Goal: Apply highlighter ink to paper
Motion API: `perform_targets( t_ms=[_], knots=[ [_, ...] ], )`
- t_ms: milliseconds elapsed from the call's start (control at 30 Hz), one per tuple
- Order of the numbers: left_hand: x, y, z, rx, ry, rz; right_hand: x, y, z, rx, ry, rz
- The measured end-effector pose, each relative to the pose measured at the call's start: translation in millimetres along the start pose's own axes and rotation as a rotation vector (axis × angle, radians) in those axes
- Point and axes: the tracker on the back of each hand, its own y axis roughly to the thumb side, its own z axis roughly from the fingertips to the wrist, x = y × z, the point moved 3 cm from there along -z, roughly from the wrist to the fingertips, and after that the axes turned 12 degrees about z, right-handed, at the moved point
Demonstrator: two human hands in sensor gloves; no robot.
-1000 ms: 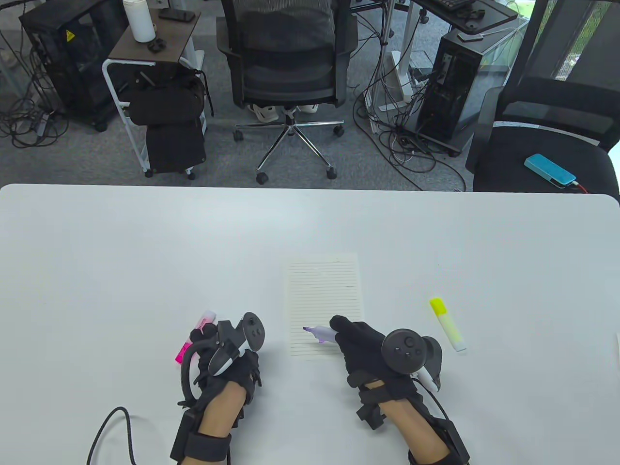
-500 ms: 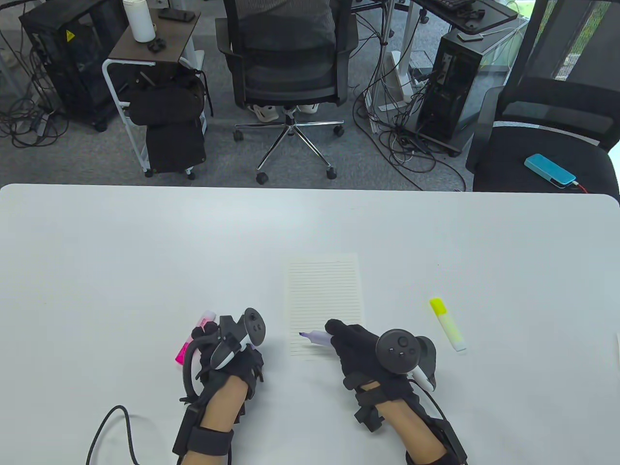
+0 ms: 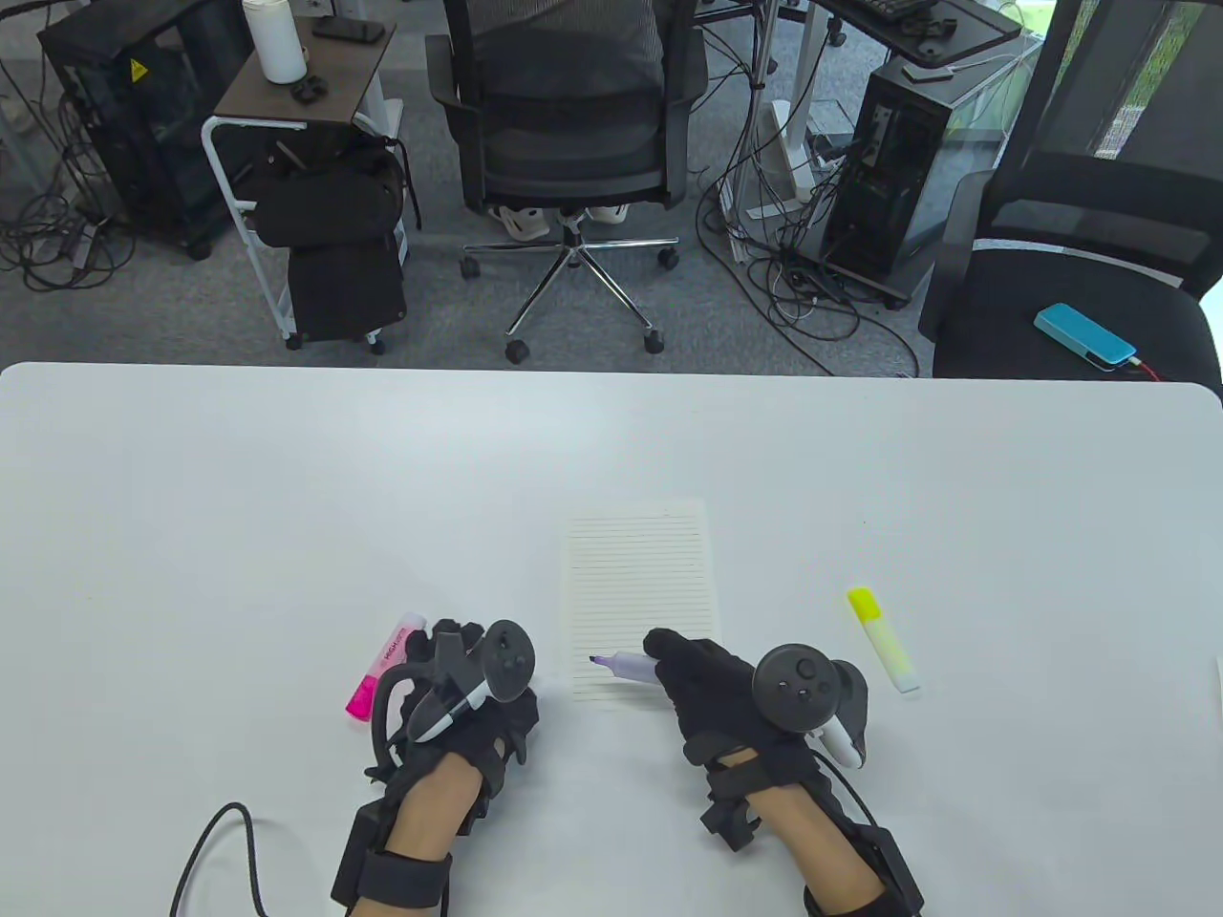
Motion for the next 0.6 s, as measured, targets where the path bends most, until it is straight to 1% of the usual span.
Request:
perform_targets(
  t_ms=[33,67,167,267,600],
  knots=[
    [-3,11,3,0.112,0.024,0.058,1,0,0,0.004,0.007,-0.024],
    [-6,18,6,0.144,0.06,0.088,1,1,0,0.009,0.009,-0.035],
    [-9,32,13,0.185,0.077,0.014,4,3,2,0.026,0.0,-0.055],
    [-7,38,18,0.221,0.081,0.041,8,5,3,0.032,-0.034,-0.059],
    [-7,49,24,0.273,0.103,0.0,3,3,0,0.043,0.034,-0.079]
  ],
)
